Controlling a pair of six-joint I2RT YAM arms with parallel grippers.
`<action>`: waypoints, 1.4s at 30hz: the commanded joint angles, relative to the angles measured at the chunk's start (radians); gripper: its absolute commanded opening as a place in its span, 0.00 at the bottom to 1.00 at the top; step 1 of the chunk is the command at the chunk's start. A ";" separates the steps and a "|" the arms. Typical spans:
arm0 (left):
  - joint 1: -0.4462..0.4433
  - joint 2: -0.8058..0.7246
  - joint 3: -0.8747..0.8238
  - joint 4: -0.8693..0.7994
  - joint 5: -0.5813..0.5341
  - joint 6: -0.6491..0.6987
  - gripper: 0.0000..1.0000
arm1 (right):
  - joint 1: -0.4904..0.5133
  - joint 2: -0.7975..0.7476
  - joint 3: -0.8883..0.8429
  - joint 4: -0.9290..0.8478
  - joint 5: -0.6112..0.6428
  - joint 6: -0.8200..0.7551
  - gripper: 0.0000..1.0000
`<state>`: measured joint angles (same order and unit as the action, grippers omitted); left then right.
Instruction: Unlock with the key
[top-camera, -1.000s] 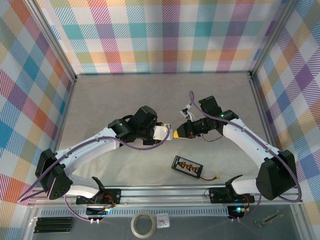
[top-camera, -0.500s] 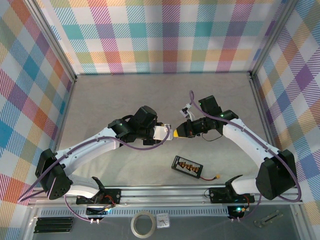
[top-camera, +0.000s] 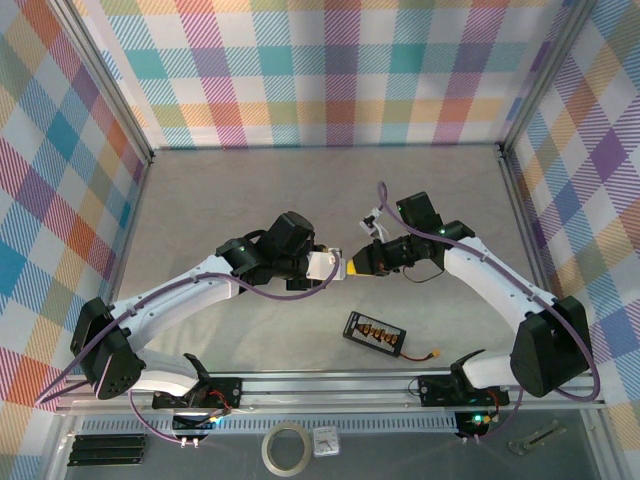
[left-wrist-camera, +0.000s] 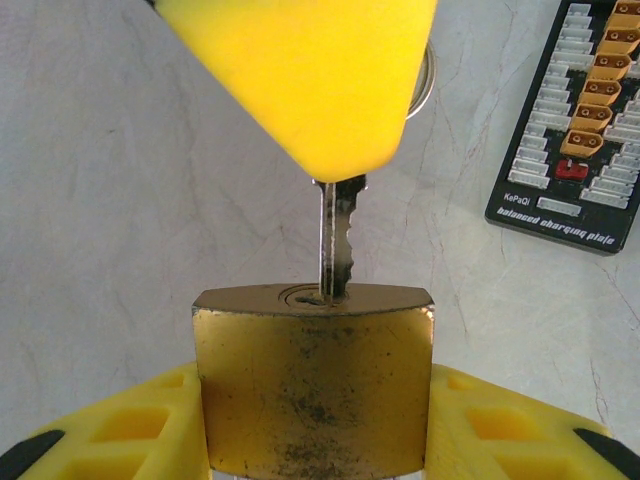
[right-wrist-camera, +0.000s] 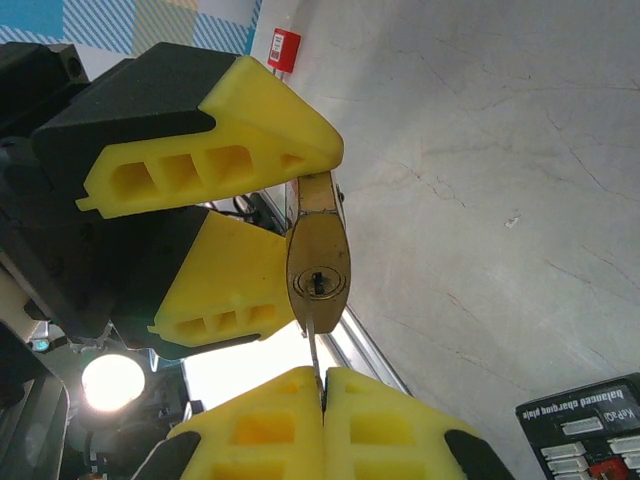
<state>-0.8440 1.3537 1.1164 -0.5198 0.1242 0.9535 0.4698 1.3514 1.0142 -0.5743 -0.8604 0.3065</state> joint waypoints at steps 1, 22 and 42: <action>-0.015 -0.022 0.025 0.052 0.062 -0.015 0.09 | -0.002 0.014 -0.010 0.026 -0.051 -0.009 0.00; -0.017 -0.101 -0.018 0.078 0.107 -0.019 0.06 | -0.007 0.064 0.017 -0.044 -0.056 -0.060 0.00; -0.038 -0.085 -0.033 0.078 0.117 -0.032 0.05 | -0.003 0.083 0.043 0.017 -0.086 -0.031 0.00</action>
<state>-0.8463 1.2911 1.0744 -0.5388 0.1524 0.9310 0.4625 1.4281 1.0382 -0.6056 -0.9634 0.2798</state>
